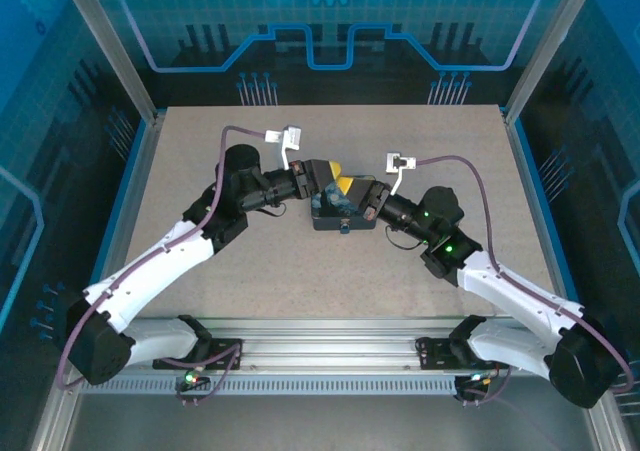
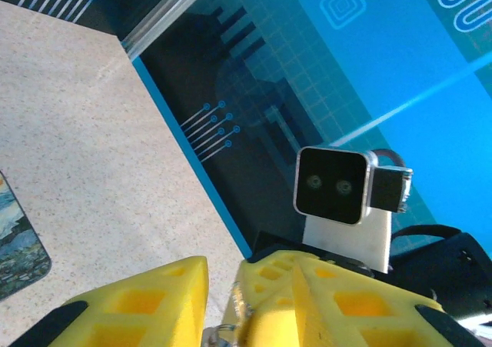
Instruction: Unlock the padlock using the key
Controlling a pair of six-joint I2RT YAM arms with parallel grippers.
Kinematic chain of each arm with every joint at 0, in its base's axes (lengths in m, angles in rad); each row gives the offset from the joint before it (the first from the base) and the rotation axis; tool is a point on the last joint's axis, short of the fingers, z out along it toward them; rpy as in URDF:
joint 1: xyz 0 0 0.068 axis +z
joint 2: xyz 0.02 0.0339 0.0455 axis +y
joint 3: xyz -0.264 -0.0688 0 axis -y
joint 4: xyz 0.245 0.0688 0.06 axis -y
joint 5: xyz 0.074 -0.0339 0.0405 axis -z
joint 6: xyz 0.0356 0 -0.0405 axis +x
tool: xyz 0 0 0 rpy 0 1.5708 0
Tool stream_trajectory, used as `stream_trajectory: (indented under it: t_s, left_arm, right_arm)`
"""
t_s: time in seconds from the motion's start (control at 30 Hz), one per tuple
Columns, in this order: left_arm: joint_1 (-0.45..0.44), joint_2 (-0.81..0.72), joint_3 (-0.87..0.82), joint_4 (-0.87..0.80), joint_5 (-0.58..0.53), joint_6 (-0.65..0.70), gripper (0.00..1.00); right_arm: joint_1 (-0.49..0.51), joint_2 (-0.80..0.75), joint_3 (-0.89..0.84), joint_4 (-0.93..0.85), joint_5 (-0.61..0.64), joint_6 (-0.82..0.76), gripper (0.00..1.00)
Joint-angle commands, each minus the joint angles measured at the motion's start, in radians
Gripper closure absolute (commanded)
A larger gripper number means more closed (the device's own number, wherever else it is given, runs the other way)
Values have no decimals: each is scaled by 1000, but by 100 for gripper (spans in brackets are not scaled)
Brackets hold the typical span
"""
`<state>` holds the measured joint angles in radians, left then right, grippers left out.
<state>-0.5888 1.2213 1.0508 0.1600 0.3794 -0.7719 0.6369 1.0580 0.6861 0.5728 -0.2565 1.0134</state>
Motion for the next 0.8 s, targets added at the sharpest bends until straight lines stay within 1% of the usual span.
stream_trajectory:
  t_s: [0.0, 0.07, 0.13, 0.2, 0.23, 0.27, 0.37, 0.43, 0.5, 0.53, 0.57, 0.63, 0.77]
  left_arm:
    - [7, 10, -1, 39, 46, -17, 68]
    - [7, 14, 5, 41, 54, -19, 73]
    - [8, 17, 5, 45, 57, -20, 81]
    - [7, 18, 3, 47, 60, -20, 86]
    - [7, 19, 3, 48, 64, -21, 95]
    - [7, 21, 2, 49, 67, -22, 100]
    - [8, 22, -3, 47, 62, -35, 100]
    - [9, 23, -10, 58, 52, -58, 100]
    - [10, 26, -21, 81, 41, -84, 100]
    - [10, 26, -27, 94, 38, -96, 100]
    - [11, 27, -33, 111, 35, -107, 100]
    - [10, 27, -37, 124, 31, -118, 100]
    - [12, 22, -56, 149, 13, -143, 100]
  right_arm:
    - [-13, -13, 14, -11, -36, -19, 100]
    - [-16, -18, 14, -16, -39, -19, 100]
    - [-20, -21, 9, -14, -41, -16, 100]
    - [-23, -24, 9, -16, -44, -15, 100]
    - [-26, -25, 10, -15, -44, -12, 100]
    - [-29, -27, 8, -15, -44, -9, 100]
    - [-38, -36, 7, -19, -38, -2, 99]
    - [-38, -43, 7, -23, -29, 2, 80]
    - [-31, -47, -4, 0, -12, 6, 64]
    - [-26, -47, -7, 7, -3, 6, 58]
    - [-20, -46, -9, 12, 4, 6, 55]
    - [-9, -40, -15, 36, 18, 7, 51]
    - [12, -25, -17, 80, 52, 11, 51]
